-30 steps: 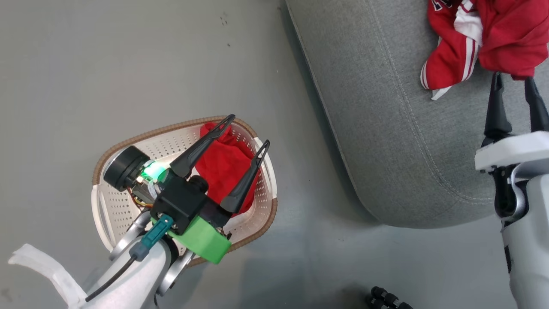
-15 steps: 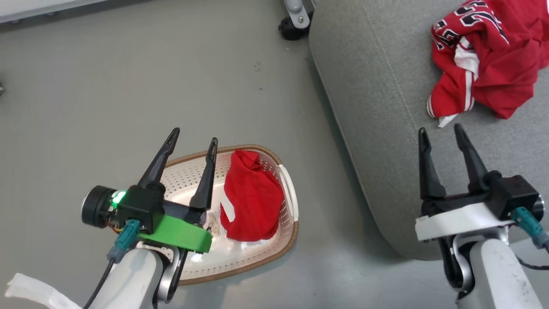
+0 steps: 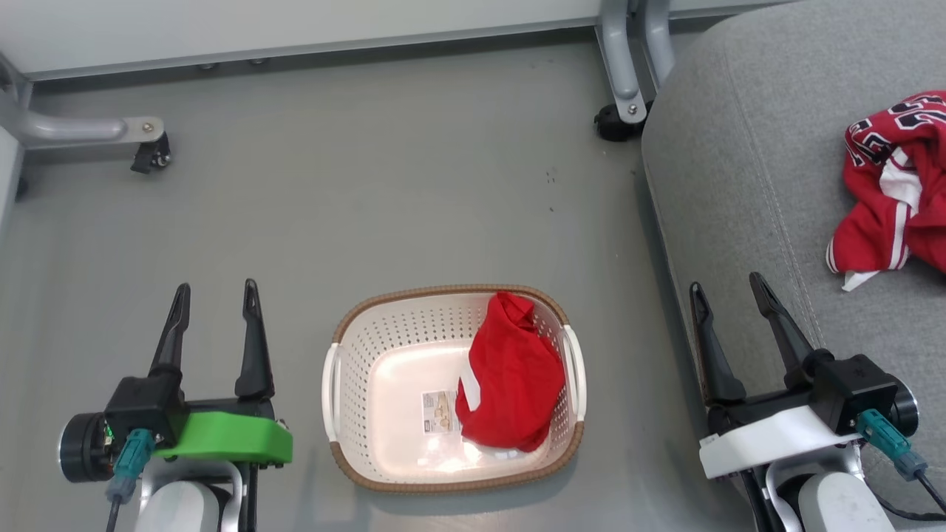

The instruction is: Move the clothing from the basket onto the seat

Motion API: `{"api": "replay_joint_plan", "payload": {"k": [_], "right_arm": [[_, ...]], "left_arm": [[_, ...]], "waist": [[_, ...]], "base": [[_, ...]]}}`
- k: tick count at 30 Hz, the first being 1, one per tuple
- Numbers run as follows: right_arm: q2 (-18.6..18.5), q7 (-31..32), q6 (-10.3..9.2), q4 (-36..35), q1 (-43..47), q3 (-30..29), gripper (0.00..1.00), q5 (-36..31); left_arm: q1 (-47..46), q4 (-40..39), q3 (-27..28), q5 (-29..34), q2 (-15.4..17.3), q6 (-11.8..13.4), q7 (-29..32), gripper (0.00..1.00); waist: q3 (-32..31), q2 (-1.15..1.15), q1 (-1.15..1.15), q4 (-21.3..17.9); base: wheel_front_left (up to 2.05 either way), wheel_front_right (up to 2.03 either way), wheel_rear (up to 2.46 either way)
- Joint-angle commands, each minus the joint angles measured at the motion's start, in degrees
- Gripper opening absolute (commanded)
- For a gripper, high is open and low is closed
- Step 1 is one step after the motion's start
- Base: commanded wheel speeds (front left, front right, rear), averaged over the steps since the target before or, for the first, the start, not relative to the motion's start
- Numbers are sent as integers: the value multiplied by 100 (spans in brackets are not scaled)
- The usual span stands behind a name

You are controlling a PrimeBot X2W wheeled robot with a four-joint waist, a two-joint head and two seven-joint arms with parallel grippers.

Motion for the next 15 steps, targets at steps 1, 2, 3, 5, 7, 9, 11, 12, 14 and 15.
{"api": "replay_joint_plan", "payload": {"k": [1, 2, 3, 5, 7, 9, 11, 12, 14, 15], "right_arm": [[-11, 45, -2, -63, 141, -12, 100, -45], [-10, 72, -2, -87, 182, -18, 100, -45], [-9, 94, -2, -123, 238, -22, 100, -52], [-6, 137, -1, -172, 326, -23, 100, -53], [-6, 181, -2, -202, 426, -32, 100, -27], [-4, 231, -2, -243, 518, -26, 100, -7], [-3, 255, -2, -280, 601, -6, 100, 27], [-3, 278, -2, -294, 643, -2, 100, 41], [-3, 291, -2, -312, 722, 0, 100, 68], [-3, 306, -2, -317, 745, 3, 100, 84]], "left_arm": [[183, -33, 109, 79, -54, -62, -16, 100], [248, -51, 165, 123, -78, -104, -16, 100], [325, -68, 245, 177, -102, -157, -16, 100], [449, -76, 364, 254, -149, -249, -17, 100], [592, -68, 451, 320, -210, -340, -17, 100], [701, -60, 497, 409, -239, -418, -17, 100], [806, -47, 550, 482, -271, -484, -17, 100], [858, -36, 578, 521, -300, -521, -17, 100], [932, -16, 621, 579, -342, -580, -17, 100], [968, 0, 637, 600, -355, -604, -17, 100]], "waist": [[-306, 0, 0, 256], [-338, 0, 0, 263], [-373, 0, 0, 260], [-444, 0, 0, 239], [-534, 0, 0, 212], [-611, 0, 0, 185], [-688, 0, 0, 155], [-723, 0, 0, 140], [-789, 0, 0, 119], [-821, 0, 0, 108]], "base": [[0, 0, 0], [0, 0, 0], [0, 0, 0], [0, 0, 0], [0, 0, 0], [0, 0, 0], [0, 0, 0], [0, 0, 0], [0, 0, 0], [0, 0, 0]]}}
